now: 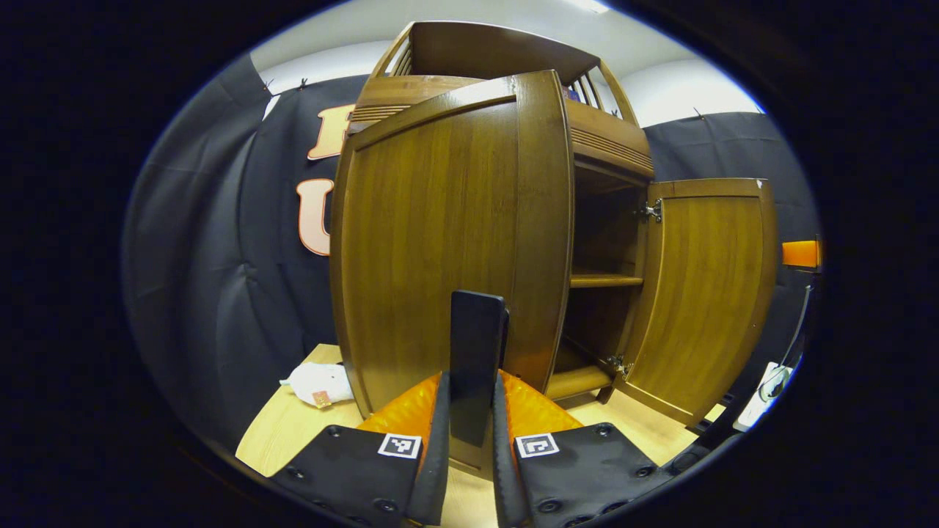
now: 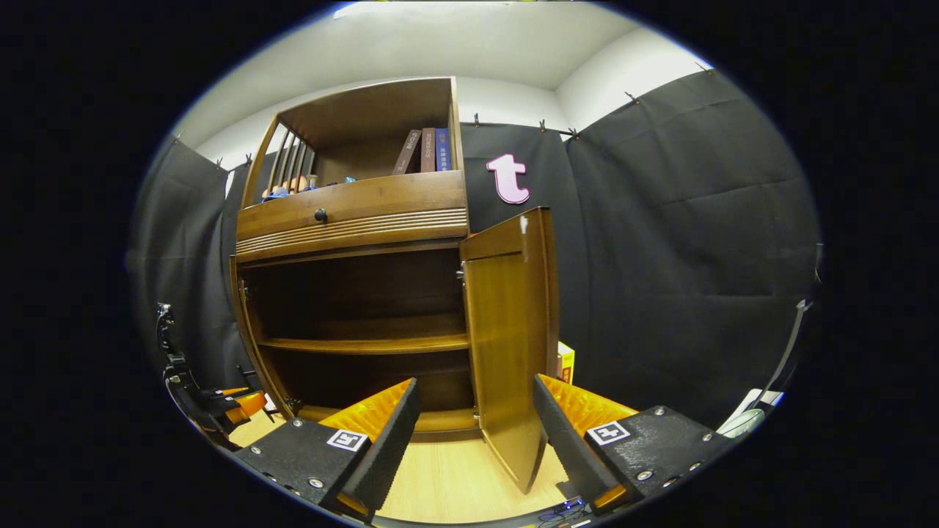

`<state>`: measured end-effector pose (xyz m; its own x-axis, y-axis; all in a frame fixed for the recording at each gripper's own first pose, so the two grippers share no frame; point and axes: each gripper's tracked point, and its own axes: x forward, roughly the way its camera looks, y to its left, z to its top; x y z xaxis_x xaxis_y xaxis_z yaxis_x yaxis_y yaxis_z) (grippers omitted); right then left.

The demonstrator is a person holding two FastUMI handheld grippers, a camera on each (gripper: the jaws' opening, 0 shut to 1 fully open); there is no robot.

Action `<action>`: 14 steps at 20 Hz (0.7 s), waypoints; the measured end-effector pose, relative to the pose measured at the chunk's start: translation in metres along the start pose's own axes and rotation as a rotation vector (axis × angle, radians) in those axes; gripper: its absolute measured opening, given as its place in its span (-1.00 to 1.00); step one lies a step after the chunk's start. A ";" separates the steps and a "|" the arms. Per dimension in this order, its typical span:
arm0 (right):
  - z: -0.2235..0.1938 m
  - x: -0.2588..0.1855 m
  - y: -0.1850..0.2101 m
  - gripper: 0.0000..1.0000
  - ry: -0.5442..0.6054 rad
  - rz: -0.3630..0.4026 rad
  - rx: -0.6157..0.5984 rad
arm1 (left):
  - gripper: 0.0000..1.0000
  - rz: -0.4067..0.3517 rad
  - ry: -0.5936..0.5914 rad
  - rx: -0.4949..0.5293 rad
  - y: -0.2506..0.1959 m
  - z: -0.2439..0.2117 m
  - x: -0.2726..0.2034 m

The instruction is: Open the right door of the double-door shoe cabinet with the right hand, and open the left door with the left hand.

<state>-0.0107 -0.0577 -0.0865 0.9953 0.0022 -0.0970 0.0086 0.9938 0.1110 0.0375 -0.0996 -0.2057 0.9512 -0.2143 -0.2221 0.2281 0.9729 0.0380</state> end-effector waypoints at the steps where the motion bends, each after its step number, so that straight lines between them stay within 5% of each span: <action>1: -0.001 0.001 0.005 0.73 0.001 0.007 0.002 | -0.34 0.014 -0.001 -0.010 0.006 0.000 -0.006; 2: -0.002 0.001 0.010 0.86 0.002 0.014 0.005 | -0.34 0.027 -0.002 -0.011 0.012 0.001 -0.011; 3: -0.002 0.002 0.014 0.70 0.004 0.021 0.009 | -0.34 0.039 -0.004 -0.005 0.018 0.001 -0.017; 6: -0.003 0.007 0.028 0.70 0.006 0.040 0.019 | -0.40 0.060 0.003 0.025 0.034 0.003 -0.033; 8: -0.004 0.009 0.038 1.00 0.010 0.054 0.023 | -0.45 0.070 0.010 0.030 0.042 0.002 -0.039; 9: -0.005 0.009 0.042 1.00 0.012 0.061 0.021 | -0.58 0.078 0.006 0.026 0.047 0.003 -0.041; 12: -0.007 0.010 0.055 0.85 0.019 0.078 0.006 | -0.51 0.112 0.015 0.013 0.065 0.002 -0.051; 14: -0.008 0.010 0.065 1.00 0.022 0.092 0.002 | -0.66 0.129 0.012 0.033 0.075 0.004 -0.058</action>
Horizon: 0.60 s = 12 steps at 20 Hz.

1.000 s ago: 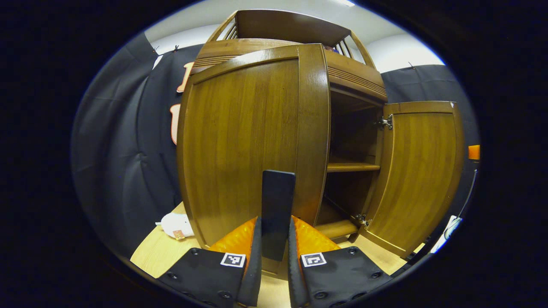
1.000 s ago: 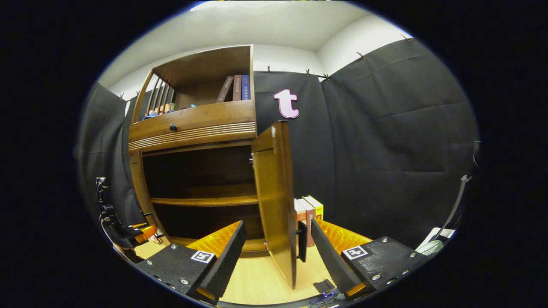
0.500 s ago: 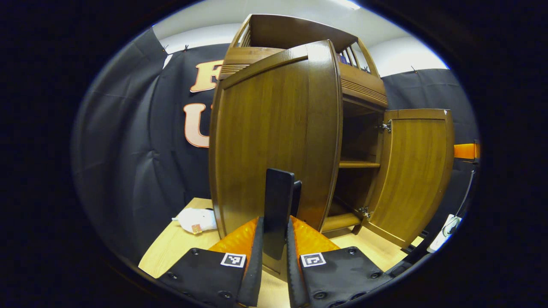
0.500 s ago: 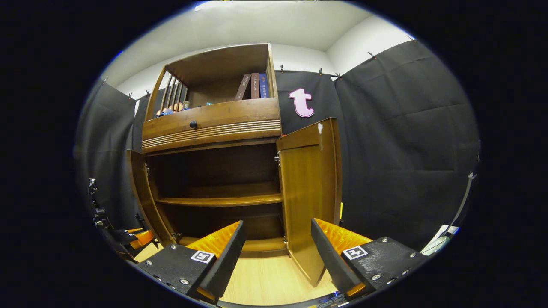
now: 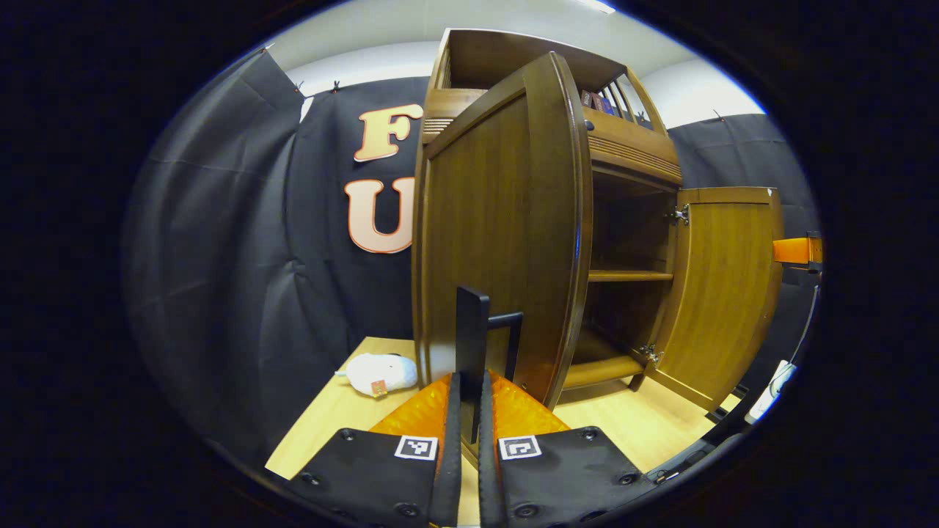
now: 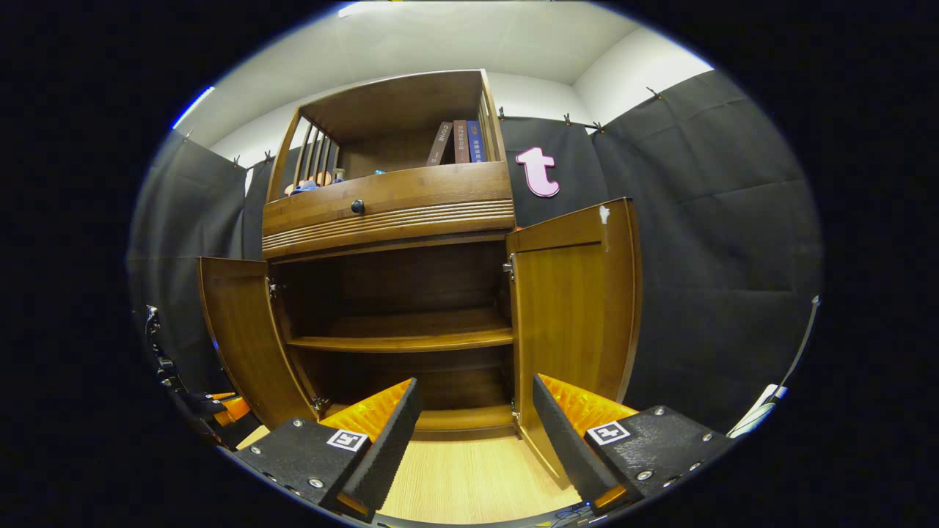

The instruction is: Open the right door of the double-door shoe cabinet with the right hand, and open the left door with the left hand.

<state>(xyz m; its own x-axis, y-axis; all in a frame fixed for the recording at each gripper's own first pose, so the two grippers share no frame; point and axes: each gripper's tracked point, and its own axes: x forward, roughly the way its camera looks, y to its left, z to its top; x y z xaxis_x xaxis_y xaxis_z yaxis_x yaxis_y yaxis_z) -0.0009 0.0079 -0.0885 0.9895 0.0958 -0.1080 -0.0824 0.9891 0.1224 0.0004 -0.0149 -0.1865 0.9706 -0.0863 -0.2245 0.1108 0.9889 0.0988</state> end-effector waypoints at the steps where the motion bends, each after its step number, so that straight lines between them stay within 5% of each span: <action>1: -0.001 0.000 0.005 0.85 0.003 0.009 -0.002 | -0.70 0.000 0.001 0.004 0.003 0.001 -0.001; 2: -0.002 0.001 0.010 0.70 0.005 0.015 -0.005 | -0.67 -0.003 0.004 -0.007 0.006 0.002 -0.001; 7: -0.007 0.004 0.023 1.00 0.014 0.030 -0.015 | -0.71 0.010 0.001 -0.031 0.022 -0.001 -0.007; 8: -0.008 0.005 0.025 0.86 0.015 0.032 -0.011 | -0.64 0.018 0.000 -0.022 0.027 0.000 -0.008; 12: -0.011 0.006 0.029 0.86 0.019 0.035 -0.012 | -0.75 0.056 -0.002 -0.035 0.053 0.000 -0.010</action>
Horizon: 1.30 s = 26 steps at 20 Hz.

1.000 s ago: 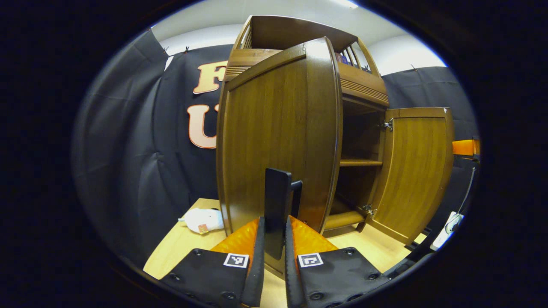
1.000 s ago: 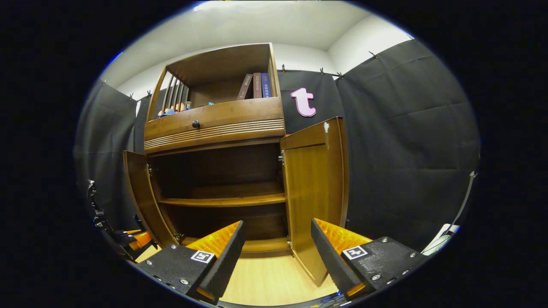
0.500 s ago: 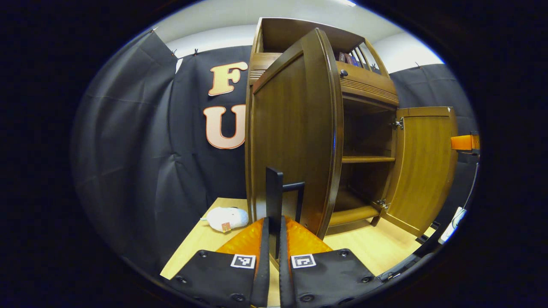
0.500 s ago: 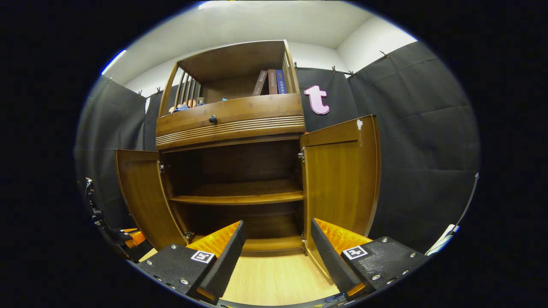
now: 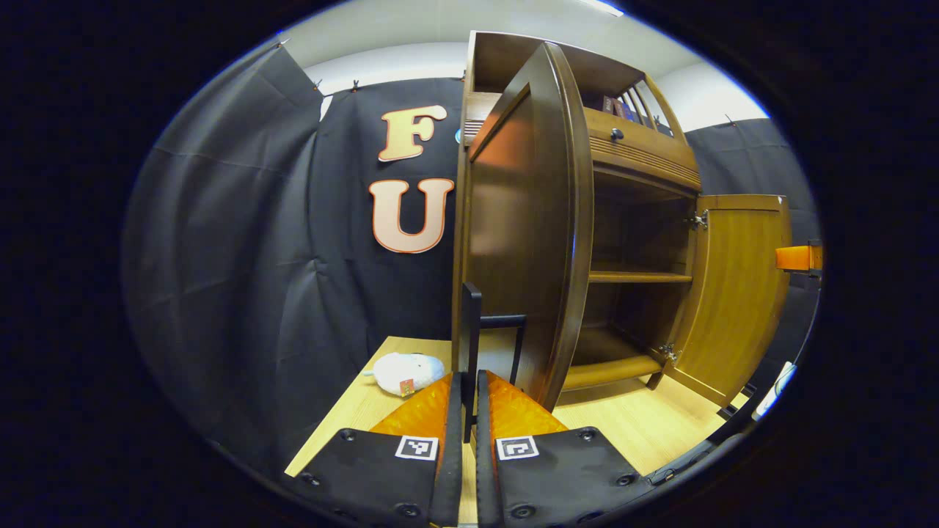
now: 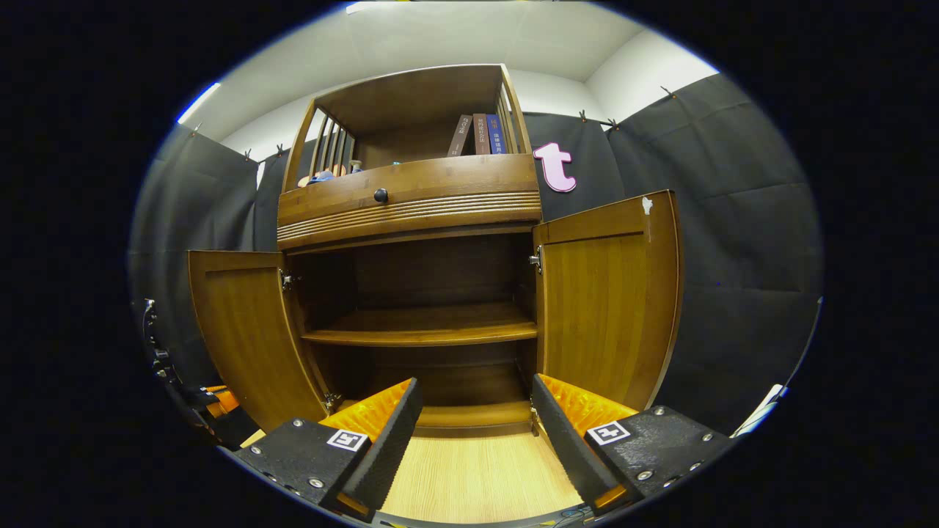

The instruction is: Open the right door of the double-door shoe cabinet with the right hand, and open the left door with the left hand.

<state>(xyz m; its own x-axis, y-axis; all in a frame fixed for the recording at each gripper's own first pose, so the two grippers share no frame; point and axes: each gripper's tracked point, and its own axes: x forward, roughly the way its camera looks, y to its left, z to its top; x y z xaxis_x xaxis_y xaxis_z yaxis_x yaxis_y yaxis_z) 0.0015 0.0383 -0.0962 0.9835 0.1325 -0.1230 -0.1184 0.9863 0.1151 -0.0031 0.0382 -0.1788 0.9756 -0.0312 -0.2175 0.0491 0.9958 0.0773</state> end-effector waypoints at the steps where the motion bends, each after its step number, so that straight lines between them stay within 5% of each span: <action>1: 0.000 0.001 0.001 0.86 0.000 0.002 0.003 | -0.75 0.008 0.000 0.001 0.005 0.001 0.001; 2: -0.001 0.002 0.002 0.70 0.001 0.004 0.008 | -0.75 0.018 0.000 0.006 0.008 0.001 0.000; 3: -0.002 0.002 0.004 0.86 0.003 0.007 0.015 | -0.75 0.027 0.000 0.013 0.012 0.001 0.001; 5: -0.004 0.005 0.008 0.86 0.007 0.016 0.023 | -0.76 0.044 0.000 0.023 0.021 0.002 0.000; 6: -0.004 0.006 0.010 0.86 0.009 0.021 0.022 | -0.94 0.050 0.001 0.021 0.026 0.003 0.001; 7: -0.004 0.007 0.011 0.70 0.010 0.026 0.020 | -0.82 0.046 0.002 0.011 0.028 0.004 0.002; 8: -0.004 0.008 0.013 0.87 0.009 0.032 0.019 | -0.82 0.046 0.005 0.007 0.028 0.003 0.001; 15: -0.006 0.015 0.007 0.86 0.015 0.041 0.022 | -0.81 0.144 0.008 -0.022 0.067 0.013 -0.025; 16: -0.005 0.016 0.006 1.00 0.014 0.040 0.024 | -0.81 0.134 0.008 -0.050 0.067 0.015 -0.028; 19: 0.000 0.017 0.001 0.86 0.004 0.036 0.020 | -0.82 0.131 0.012 -0.096 0.065 0.017 -0.032; 23: 0.005 0.015 -0.011 1.00 -0.006 0.020 -0.003 | -0.66 0.136 0.022 -0.084 0.059 0.027 -0.041; 26: 0.010 0.013 -0.023 0.86 -0.009 0.002 -0.019 | -0.60 0.159 0.007 -0.075 0.039 0.047 -0.066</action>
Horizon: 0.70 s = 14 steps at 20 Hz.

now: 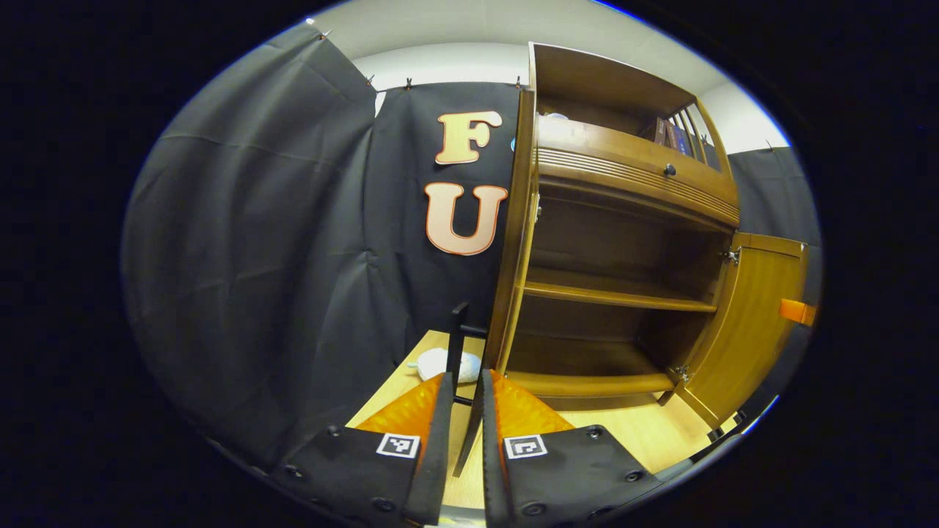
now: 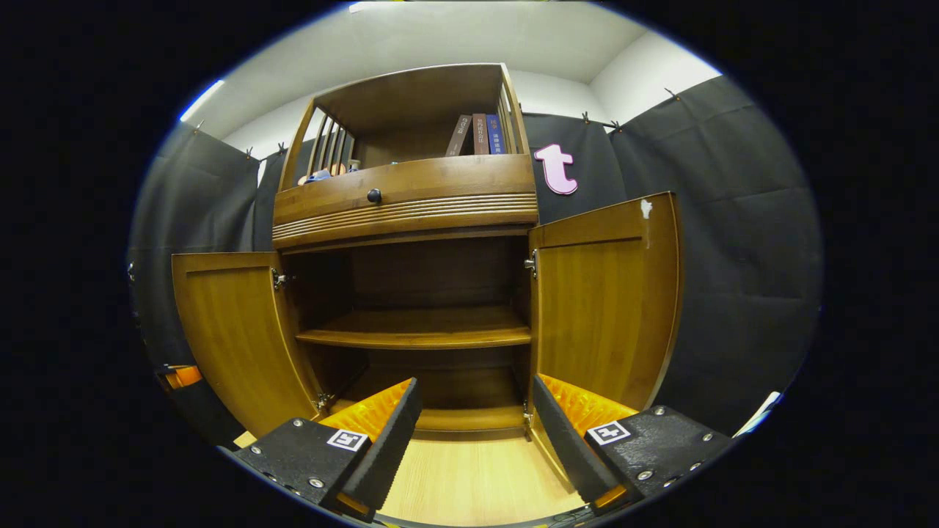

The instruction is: Open the right door of the double-door shoe cabinet with the right hand, and open the left door with the left hand.

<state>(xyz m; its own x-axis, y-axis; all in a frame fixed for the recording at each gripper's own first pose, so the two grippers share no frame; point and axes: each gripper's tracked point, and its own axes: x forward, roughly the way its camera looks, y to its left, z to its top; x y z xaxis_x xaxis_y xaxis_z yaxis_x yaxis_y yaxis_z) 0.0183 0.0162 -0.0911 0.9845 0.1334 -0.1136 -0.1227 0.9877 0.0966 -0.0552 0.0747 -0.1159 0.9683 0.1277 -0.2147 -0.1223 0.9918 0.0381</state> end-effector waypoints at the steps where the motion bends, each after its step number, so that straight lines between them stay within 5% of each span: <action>1: 0.002 -0.002 -0.005 0.85 -0.001 -0.007 -0.002 | -0.35 0.007 -0.010 0.010 -0.004 0.008 -0.003; 2: 0.003 -0.004 -0.010 0.93 -0.002 -0.015 -0.003 | -0.25 0.009 -0.019 0.022 -0.011 0.017 -0.009; 5: 0.013 -0.008 -0.025 0.70 -0.008 -0.043 -0.006 | 0.05 0.017 -0.047 0.056 -0.025 0.042 -0.017; 6: 0.017 -0.010 -0.030 0.85 -0.012 -0.051 -0.007 | 0.15 0.006 -0.052 0.054 -0.029 0.046 -0.023; 8: 0.024 -0.015 -0.038 0.86 -0.017 -0.070 -0.016 | 0.40 -0.024 -0.066 0.045 -0.051 0.064 -0.026; 9: 0.028 -0.017 -0.042 0.70 -0.023 -0.079 -0.023 | 0.52 -0.039 -0.075 0.042 -0.059 0.072 -0.027; 10: 0.032 -0.019 -0.046 1.00 -0.030 -0.088 -0.031 | 0.59 -0.055 -0.084 0.038 -0.066 0.079 -0.029; 11: 0.037 -0.021 -0.049 0.86 -0.039 -0.095 -0.040 | 0.66 -0.067 -0.091 0.033 -0.072 0.086 -0.029; 14: 0.046 -0.029 -0.056 0.86 -0.055 -0.112 -0.068 | 0.78 -0.095 -0.113 0.012 -0.087 0.100 -0.027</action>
<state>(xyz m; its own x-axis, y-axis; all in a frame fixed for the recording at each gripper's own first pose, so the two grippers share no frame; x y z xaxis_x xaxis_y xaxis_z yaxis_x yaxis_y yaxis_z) 0.0025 -0.0462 -0.0477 0.9977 0.0188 -0.0651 -0.0176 0.9997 0.0189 -0.0494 -0.0157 -0.0160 0.9938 0.0305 -0.1067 -0.0269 0.9990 0.0347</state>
